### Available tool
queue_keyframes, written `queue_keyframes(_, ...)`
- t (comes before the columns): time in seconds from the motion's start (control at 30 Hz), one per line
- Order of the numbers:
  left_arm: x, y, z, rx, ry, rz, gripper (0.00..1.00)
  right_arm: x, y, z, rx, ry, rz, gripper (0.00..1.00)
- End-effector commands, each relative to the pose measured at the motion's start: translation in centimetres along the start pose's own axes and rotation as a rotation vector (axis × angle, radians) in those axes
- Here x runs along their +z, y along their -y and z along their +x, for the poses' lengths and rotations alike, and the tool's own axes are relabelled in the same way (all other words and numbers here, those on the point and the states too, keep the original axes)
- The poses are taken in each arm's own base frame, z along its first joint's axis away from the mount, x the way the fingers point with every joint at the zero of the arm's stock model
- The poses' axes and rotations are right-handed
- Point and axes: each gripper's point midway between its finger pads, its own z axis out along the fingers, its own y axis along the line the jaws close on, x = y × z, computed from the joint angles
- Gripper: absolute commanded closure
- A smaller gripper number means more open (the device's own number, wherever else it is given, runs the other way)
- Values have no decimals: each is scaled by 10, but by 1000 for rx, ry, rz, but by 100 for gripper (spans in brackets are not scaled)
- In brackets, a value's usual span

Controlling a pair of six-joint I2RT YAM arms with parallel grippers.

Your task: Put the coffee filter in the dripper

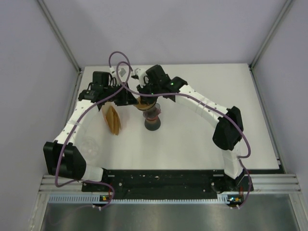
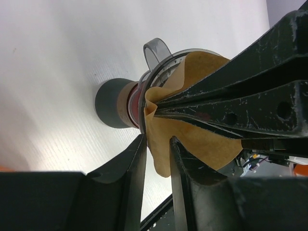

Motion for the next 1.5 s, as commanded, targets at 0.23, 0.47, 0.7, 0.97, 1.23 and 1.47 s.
queue_keyframes(0.23,-4,21,-15,124,41,38,65,-44,-11,-26,-20,106,26,100)
queue_keyframes(0.47,-7,26,-22,136,53,46,59,-57,-12,-27,-48,124,43,100)
queue_keyframes(0.7,-12,29,-27,152,69,38,55,-72,-19,-38,-60,161,29,100)
queue_keyframes(0.97,-22,32,-38,172,94,15,49,-99,-34,-53,-117,220,11,100)
queue_keyframes(1.23,-64,6,-81,122,240,-71,35,-111,-98,-43,-405,230,-55,94)
queue_keyframes(1.47,-115,-52,-100,20,357,-204,29,-61,-139,13,-689,81,-102,74)
